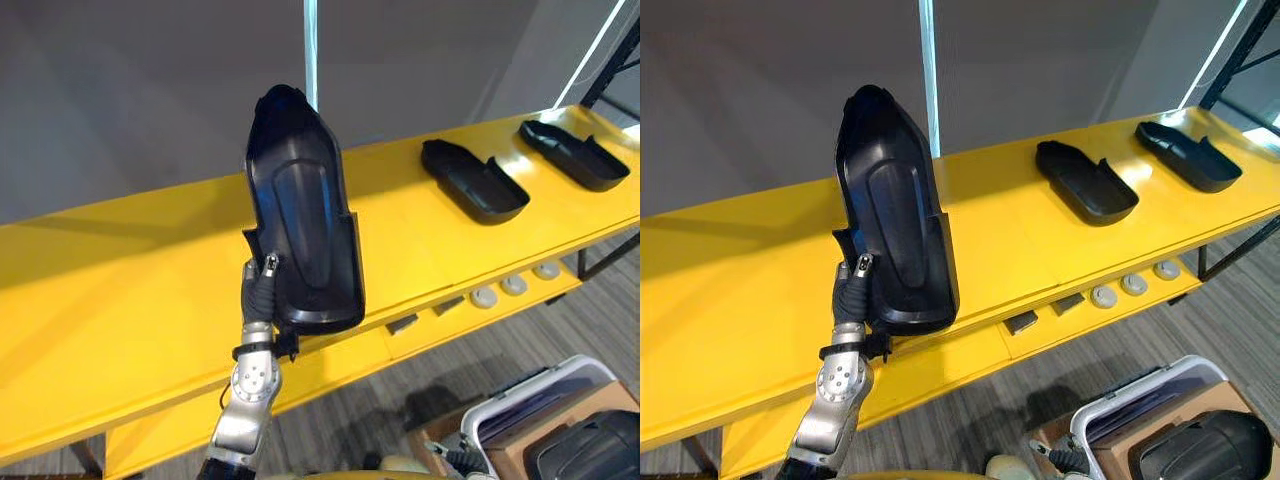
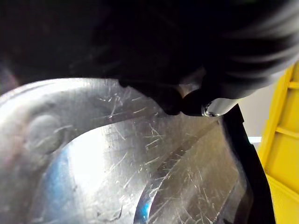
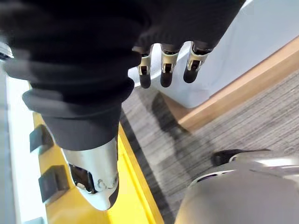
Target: Walk over and take plastic housings, then place them on the shelf
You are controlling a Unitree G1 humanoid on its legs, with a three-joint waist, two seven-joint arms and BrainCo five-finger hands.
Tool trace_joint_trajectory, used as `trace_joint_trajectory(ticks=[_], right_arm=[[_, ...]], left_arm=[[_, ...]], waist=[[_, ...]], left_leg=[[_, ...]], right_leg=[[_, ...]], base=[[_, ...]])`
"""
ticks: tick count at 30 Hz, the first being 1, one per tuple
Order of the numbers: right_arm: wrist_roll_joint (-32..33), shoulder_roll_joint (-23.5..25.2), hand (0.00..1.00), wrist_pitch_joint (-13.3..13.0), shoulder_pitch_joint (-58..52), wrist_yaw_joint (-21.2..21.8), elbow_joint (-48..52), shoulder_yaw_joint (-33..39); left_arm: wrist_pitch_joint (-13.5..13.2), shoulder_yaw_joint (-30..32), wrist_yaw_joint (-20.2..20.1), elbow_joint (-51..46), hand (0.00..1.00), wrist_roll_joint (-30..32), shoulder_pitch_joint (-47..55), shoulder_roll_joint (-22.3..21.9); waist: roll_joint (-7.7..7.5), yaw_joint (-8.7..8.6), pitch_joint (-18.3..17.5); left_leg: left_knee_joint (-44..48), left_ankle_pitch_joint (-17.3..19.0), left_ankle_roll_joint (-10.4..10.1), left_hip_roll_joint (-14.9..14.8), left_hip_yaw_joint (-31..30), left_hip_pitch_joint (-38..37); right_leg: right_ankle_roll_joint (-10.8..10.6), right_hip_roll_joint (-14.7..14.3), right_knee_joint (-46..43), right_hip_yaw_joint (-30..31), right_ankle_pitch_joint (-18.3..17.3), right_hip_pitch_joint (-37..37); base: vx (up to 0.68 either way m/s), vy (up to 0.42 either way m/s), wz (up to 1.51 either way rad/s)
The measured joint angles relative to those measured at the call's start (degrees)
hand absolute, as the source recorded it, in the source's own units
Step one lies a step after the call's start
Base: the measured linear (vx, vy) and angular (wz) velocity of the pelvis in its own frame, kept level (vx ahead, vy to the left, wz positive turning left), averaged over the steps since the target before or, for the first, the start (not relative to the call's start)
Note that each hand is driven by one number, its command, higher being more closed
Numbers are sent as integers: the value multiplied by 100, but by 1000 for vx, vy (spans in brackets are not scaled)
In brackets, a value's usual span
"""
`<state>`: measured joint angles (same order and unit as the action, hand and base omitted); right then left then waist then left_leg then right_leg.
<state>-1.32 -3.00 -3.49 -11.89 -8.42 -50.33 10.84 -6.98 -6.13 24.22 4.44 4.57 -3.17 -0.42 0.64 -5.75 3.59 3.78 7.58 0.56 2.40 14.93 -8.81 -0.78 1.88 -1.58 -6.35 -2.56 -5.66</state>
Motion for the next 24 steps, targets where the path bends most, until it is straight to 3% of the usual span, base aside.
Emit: trace_joint_trajectory(ticks=[9,10,16,24], right_arm=[[-169,21,0,31,40,13,-4,-1],[-173,30,0,38,43,12,-3,-10],[-345,18,0,75,71,85,3,-147],[-365,-13,0,144,63,132,25,-303]], left_arm=[[437,484,475,1227,100,-282,-410,27],[467,589,511,1378,100,-343,-488,54],[681,949,717,2303,100,-432,-1350,378],[886,1082,553,3149,100,-647,-2308,579]], waist=[[-36,-86,4],[-55,-131,3],[-156,-154,26],[-248,-293,88]], left_leg=[[-192,-56,-73,-60,-43,16],[-227,-104,-132,-62,-57,18],[-655,-424,-55,-134,-39,107],[-951,-639,-211,-217,57,227]], right_leg=[[-2,-117,301,25,225,-16],[23,-121,306,23,262,-4],[192,-276,534,46,574,202],[213,-374,731,25,684,364]], base=[[-81,-60,-2],[-127,-69,4],[-161,-83,-4],[-110,-64,-4]])
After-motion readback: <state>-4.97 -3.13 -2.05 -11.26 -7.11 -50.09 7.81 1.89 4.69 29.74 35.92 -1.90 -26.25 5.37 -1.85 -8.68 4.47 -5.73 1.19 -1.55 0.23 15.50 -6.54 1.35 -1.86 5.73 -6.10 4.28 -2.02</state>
